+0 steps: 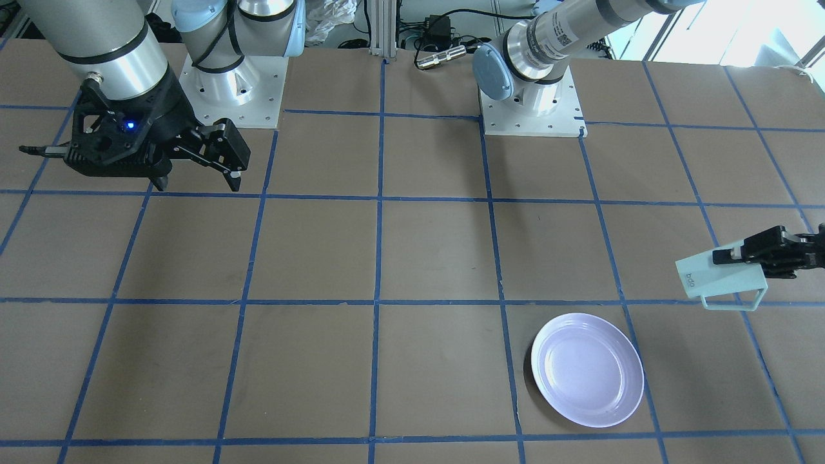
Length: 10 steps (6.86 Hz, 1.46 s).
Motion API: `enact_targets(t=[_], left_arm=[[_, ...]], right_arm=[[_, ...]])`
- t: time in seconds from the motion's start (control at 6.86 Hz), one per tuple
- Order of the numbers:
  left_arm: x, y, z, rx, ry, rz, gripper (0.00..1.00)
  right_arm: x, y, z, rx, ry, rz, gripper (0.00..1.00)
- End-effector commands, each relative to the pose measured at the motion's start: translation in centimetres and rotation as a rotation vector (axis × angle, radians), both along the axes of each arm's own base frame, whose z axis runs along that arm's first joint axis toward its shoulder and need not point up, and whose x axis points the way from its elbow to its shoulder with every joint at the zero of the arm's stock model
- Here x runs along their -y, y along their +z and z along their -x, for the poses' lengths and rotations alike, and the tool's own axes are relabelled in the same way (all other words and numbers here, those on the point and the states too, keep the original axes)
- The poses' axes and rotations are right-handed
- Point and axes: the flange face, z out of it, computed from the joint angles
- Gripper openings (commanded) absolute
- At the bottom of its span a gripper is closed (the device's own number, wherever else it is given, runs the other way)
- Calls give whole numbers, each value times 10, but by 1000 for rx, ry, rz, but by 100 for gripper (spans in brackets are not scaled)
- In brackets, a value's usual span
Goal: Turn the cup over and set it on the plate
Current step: 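Lift the mug with the left gripper, rotating it upright toward the plate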
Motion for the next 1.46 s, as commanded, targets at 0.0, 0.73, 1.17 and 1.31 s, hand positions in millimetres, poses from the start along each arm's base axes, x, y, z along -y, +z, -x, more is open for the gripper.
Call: enact_targets(t=[0.0,0.73,1.17,1.31], left_arm=[[16,36,96,143,21,-82,0],[32,18,234,708,-131,163,0],[61,-19,269,766,-211,251,0],[64,-33,281,754,-251,247,0]], right_arm=[[0,0,0,0,0,1,100],[0,0,0,0,0,1,100],[0,0,0,0,0,1,100],[0,0,0,0,0,1,100]])
